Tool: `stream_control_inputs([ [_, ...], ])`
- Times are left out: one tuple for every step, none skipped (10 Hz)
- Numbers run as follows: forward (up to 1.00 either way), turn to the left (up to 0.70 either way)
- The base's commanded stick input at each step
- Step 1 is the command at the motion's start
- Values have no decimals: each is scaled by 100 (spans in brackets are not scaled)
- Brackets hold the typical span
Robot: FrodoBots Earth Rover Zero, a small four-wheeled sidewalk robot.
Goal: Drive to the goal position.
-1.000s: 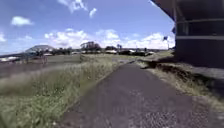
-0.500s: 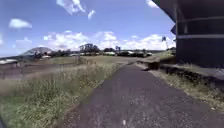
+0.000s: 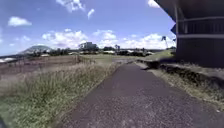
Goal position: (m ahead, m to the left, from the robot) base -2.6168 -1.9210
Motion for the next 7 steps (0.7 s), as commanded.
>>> stream_control_inputs([
  [5, -10],
  [5, -10],
  [6, -11],
  [6, -11],
  [6, -12],
  [6, -12],
  [5, -10],
])
